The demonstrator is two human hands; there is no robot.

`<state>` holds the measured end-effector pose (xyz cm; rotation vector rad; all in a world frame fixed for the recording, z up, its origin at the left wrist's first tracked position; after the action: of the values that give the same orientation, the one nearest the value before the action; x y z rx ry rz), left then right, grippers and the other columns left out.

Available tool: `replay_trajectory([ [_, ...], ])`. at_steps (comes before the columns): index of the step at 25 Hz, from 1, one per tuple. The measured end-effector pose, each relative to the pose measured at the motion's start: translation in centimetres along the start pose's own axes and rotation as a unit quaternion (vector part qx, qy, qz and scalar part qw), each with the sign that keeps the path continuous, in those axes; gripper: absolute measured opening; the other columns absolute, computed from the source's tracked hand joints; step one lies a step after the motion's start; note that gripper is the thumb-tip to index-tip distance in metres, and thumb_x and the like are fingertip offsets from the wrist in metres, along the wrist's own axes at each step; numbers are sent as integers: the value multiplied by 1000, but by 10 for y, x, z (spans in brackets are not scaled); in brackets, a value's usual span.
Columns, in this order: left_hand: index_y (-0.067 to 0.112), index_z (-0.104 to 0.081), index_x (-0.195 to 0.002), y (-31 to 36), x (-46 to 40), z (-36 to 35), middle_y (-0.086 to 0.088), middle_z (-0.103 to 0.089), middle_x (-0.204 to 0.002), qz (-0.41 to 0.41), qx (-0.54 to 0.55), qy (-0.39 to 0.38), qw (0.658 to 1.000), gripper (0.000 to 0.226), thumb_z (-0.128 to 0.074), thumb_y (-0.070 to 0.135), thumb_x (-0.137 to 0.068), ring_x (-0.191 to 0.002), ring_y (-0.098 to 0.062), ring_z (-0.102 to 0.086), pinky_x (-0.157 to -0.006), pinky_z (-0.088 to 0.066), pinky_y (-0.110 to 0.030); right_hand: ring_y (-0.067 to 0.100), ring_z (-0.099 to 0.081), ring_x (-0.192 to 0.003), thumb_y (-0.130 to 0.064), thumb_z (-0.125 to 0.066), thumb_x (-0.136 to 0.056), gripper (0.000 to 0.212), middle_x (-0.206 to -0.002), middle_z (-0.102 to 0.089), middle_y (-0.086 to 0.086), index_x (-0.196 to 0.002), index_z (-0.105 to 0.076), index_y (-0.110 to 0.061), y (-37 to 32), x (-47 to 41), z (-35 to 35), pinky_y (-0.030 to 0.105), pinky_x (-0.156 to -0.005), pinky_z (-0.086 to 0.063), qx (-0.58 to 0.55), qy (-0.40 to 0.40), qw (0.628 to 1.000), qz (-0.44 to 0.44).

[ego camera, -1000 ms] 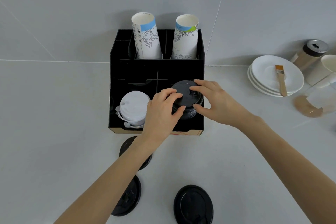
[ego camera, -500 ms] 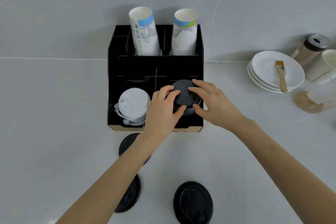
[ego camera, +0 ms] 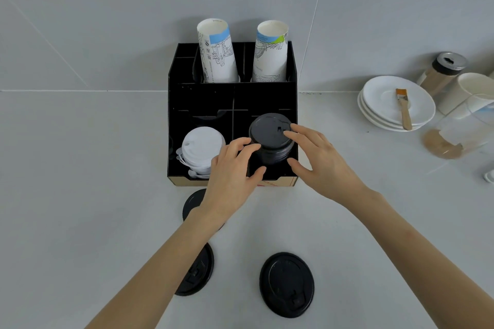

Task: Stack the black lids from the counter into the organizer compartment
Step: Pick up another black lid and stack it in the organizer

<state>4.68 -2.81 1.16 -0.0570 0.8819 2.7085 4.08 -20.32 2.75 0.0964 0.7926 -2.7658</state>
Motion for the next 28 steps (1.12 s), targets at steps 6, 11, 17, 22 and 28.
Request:
replay_trajectory([
  [6, 18, -42, -126, 1, 42, -5, -4, -42, -134, -15, 30, -76, 997, 46, -57, 25, -83, -124, -22, -36, -106, -30, -42, 19, -32, -131, -17, -52, -87, 47, -141, -39, 3, -131, -36, -17, -7, 44, -6, 32, -106, -28, -17, -8, 1000, -18],
  [11, 20, -33, -131, -2, 73, -14, -1, -37, -139, -35, 10, -177, 984, 53, -55, 30, -84, -127, -20, -32, -107, -28, -40, 17, -34, -130, -20, -53, -87, 48, -141, -39, 0, -131, -35, -21, -8, 85, -18, 30, -106, -29, -41, -20, 998, -53],
  [17, 27, -20, -136, -10, 101, -26, 3, -28, -144, -69, -8, -300, 951, 65, -56, 39, -82, -131, -14, -21, -110, -20, -32, 13, -33, -130, -26, -53, -86, 50, -141, -37, -4, -132, -33, -25, -8, 132, -42, 27, -107, -29, -61, -70, 992, -86],
  [22, 30, -17, -136, -14, 118, -36, 4, -22, -146, -100, -27, -328, 939, 70, -58, 41, -80, -132, -14, -17, -106, -16, -29, 9, -32, -129, -30, -53, -86, 51, -141, -35, -8, -132, -31, -29, -12, 160, -58, 26, -107, -29, -85, -88, 986, -113],
  [28, 30, -15, -136, -14, 130, -45, 5, -18, -148, -124, -30, -345, 930, 72, -58, 38, -79, -131, -11, -15, -107, -14, -29, 7, -29, -130, -36, -58, -81, 60, -142, -31, -11, -133, -29, -30, -19, 180, -68, 27, -109, -29, -100, -130, 979, -121],
])
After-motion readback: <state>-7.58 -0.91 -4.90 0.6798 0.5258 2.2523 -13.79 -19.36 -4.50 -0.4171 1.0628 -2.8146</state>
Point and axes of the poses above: each hand's wrist, its own x-axis away from the middle knuckle, its own z-axis out of the back of the hand, y = z × x, the point moved 1 cm from there along -x, towards the middle knuckle
